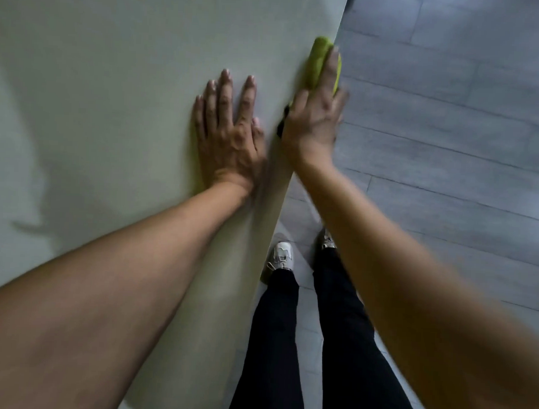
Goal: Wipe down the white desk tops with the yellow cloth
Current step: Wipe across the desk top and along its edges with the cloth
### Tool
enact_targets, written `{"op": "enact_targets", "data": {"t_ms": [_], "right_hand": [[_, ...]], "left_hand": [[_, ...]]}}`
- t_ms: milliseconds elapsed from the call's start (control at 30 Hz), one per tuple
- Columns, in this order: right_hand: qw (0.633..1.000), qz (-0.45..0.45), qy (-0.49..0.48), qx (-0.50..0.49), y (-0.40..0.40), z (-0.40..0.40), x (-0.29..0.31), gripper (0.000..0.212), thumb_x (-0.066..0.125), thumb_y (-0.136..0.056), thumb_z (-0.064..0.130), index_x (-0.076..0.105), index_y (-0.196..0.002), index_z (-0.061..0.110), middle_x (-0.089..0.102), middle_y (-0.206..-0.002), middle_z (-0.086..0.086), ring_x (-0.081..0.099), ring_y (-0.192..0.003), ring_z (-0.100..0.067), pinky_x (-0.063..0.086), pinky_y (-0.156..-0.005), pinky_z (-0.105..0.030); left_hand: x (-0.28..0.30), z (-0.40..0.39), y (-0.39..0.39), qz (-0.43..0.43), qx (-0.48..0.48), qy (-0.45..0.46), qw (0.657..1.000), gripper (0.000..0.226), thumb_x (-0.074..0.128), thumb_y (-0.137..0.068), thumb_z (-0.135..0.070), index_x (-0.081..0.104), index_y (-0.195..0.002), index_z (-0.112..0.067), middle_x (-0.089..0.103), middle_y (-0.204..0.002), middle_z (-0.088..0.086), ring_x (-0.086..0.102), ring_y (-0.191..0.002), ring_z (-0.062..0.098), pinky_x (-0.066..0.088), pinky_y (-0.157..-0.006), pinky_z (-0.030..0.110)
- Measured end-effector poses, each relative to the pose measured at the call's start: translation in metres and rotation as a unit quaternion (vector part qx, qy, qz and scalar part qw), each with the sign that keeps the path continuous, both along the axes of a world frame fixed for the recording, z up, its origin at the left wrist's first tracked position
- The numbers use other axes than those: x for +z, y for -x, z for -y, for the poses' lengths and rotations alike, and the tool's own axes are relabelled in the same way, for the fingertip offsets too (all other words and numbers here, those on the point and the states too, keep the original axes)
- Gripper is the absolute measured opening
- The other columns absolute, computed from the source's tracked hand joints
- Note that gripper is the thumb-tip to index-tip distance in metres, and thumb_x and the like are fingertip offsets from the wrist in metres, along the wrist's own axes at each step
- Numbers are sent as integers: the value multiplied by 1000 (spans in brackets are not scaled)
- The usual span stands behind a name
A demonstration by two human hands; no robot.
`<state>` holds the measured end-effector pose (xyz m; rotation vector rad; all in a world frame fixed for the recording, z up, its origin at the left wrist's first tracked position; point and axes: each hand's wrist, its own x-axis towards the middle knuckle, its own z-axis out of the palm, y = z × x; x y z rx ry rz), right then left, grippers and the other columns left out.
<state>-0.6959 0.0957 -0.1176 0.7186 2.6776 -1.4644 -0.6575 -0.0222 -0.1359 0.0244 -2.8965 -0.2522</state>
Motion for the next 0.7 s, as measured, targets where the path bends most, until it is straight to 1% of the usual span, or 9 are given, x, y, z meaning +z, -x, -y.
{"op": "enact_targets", "data": {"t_ms": [67, 133, 233, 300, 367, 433, 500, 600, 700], "right_hand": [[1000, -12, 15, 3, -61, 17, -1, 74, 39, -91, 19, 20, -162, 21, 41, -138, -18, 50, -116, -39, 42, -104, -56], [999, -2, 23, 24, -124, 31, 3, 78, 41, -89, 15, 18, -162, 21, 41, -137, -17, 49, -116, -39, 44, -101, -58], [999, 32, 20, 27, -180, 45, 12, 79, 41, -88, 17, 15, -163, 21, 41, -140, -17, 46, -119, -37, 41, -104, -51], [999, 34, 18, 13, -173, 45, 14, 79, 42, -89, 18, 14, -163, 23, 39, -143, -16, 45, -123, -38, 40, -105, -49], [1000, 28, 11, 1, -145, 42, 14, 78, 43, -91, 16, 14, -163, 25, 38, -145, -17, 44, -124, -40, 40, -104, -50], [999, 35, -7, -19, -103, 34, 13, 74, 43, -96, 15, 14, -163, 27, 38, -144, -18, 45, -124, -41, 39, -104, -50], [998, 46, -31, -26, -60, 24, 14, 71, 41, -99, 15, 13, -163, 29, 40, -143, -18, 45, -125, -39, 39, -106, -49], [997, 55, -54, -20, -18, 10, 15, 69, 39, -102, 17, 10, -163, 28, 40, -144, -16, 42, -130, -35, 40, -106, -48], [997, 43, -55, -14, -11, 5, 13, 69, 38, -102, 17, 10, -163, 27, 40, -144, -14, 44, -130, -33, 43, -107, -48]], "left_hand": [[2, 0, 1, 3, -6, -4, 1000, 58, 44, -99, -33, 49, -156, -21, 43, -162, 17, 41, -149, 40, 26, -126, 52], [3, 1, 1, 16, -10, -14, 1000, 58, 43, -101, -32, 47, -157, -21, 40, -164, 17, 38, -150, 40, 22, -127, 51], [3, 4, -3, 30, -24, -28, 999, 56, 43, -102, -28, 47, -157, -17, 40, -163, 19, 37, -151, 42, 18, -127, 52], [3, 8, -2, 40, -50, -48, 997, 56, 43, -101, -25, 49, -155, -13, 41, -162, 22, 37, -150, 44, 17, -127, 53], [6, 19, -8, 53, -90, -61, 993, 57, 42, -101, -25, 48, -155, -8, 40, -161, 25, 37, -149, 46, 17, -126, 53], [10, 33, -37, 66, -134, -51, 987, 57, 41, -102, -25, 44, -156, -7, 37, -163, 25, 35, -151, 44, 18, -127, 53], [17, 51, -92, 87, -171, -38, 981, 57, 41, -104, -26, 40, -159, -8, 33, -166, 22, 31, -154, 41, 19, -129, 52], [28, 77, -189, 130, -156, -52, 978, 58, 39, -105, -25, 36, -161, -10, 26, -170, 18, 22, -158, 36, 20, -129, 52], [31, 89, -250, 150, -112, -61, 981, 60, 37, -103, -24, 37, -160, -8, 25, -171, 16, 21, -159, 34, 20, -128, 53]]}}
